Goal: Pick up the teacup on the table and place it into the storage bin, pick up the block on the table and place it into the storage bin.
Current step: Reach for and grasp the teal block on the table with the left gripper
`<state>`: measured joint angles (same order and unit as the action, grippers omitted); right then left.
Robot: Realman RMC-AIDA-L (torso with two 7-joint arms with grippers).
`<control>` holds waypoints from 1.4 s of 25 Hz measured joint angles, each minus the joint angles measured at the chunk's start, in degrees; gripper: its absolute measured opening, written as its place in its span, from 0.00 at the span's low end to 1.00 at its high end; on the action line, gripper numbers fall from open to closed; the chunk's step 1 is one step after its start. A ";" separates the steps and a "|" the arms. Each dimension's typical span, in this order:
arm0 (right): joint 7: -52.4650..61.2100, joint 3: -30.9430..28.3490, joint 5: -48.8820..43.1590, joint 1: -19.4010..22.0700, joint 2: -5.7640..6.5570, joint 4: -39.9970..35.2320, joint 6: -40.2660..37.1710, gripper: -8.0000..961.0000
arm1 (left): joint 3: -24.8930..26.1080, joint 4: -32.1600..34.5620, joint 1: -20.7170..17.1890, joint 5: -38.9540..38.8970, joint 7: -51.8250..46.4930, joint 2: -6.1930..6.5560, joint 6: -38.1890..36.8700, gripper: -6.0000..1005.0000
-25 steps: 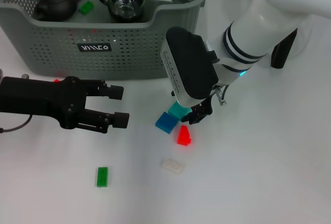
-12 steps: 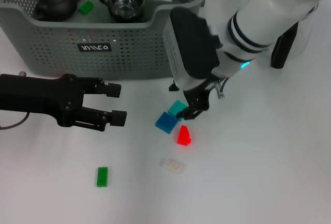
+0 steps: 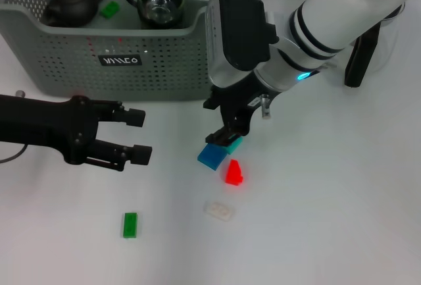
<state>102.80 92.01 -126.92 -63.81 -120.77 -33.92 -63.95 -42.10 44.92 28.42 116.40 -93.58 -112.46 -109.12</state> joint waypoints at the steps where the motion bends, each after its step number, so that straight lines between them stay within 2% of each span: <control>1: 0.46 -0.02 0.50 0.06 -0.04 -0.01 -0.01 0.72 | 0.00 0.04 -0.02 0.26 0.02 0.12 -0.02 0.88; 8: 4.28 0.36 2.38 0.69 0.01 -0.11 -0.56 0.72 | -0.01 0.47 0.19 1.92 0.58 0.51 -0.20 0.88; 23: 17.54 0.71 1.71 1.54 0.42 -0.25 -2.47 0.72 | 0.00 0.82 0.30 2.17 0.77 0.41 -0.46 0.88; 35: 24.73 0.62 1.06 2.67 0.42 -0.25 1.60 0.71 | -0.10 1.25 -0.44 2.23 2.22 0.03 -0.65 0.88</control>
<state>127.53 92.63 -125.86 -61.14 -120.34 -34.17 -62.35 -42.19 46.17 27.98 118.63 -91.36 -112.43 -109.77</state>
